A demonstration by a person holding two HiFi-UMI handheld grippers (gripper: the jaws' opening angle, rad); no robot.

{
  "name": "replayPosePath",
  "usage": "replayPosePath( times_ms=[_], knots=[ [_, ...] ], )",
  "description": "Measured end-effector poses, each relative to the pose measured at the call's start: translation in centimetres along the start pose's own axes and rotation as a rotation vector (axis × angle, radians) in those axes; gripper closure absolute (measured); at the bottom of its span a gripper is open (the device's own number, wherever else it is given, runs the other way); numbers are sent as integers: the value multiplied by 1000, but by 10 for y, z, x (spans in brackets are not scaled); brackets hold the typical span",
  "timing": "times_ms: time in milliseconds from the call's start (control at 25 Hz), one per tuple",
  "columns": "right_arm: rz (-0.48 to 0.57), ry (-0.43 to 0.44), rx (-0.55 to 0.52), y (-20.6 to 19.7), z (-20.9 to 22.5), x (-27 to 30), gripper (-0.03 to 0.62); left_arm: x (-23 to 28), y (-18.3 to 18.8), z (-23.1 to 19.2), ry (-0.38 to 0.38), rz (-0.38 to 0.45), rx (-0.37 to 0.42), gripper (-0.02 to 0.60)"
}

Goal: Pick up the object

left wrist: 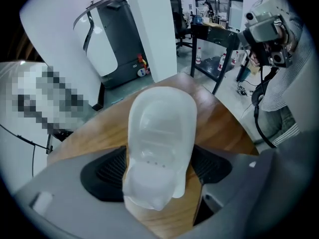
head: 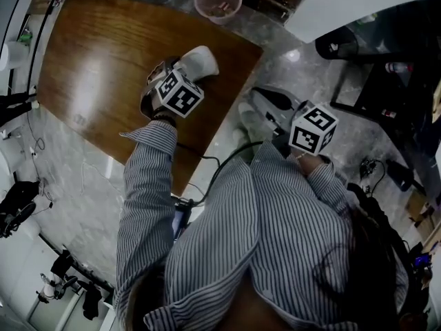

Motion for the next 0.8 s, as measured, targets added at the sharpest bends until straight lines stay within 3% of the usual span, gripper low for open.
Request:
replayPosePath(
  times_ms=[240,520,640,800],
  knots=[
    [-7,6,2,2,1,2,592,4,-1,-1,5,-36,52,181],
    [-9,12,7,5,0,6,592,1,-3,-3,16,-22,48,196],
    [-9,17,3,7,-1,7,592,-4,-5,0,8,2,18,198],
    [-15,29,-3,6,0,8,592,-13,-8,7,0,70,-89,199]
  ],
)
Point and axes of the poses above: the fingertips, and each gripper's own axes: x forward along the fingers, z to its right, y out of its top, the point moved 5 cm from there along -x, backward along the fingers, and after that the axes turned 7 degrees about x, right-handed, at the moved point
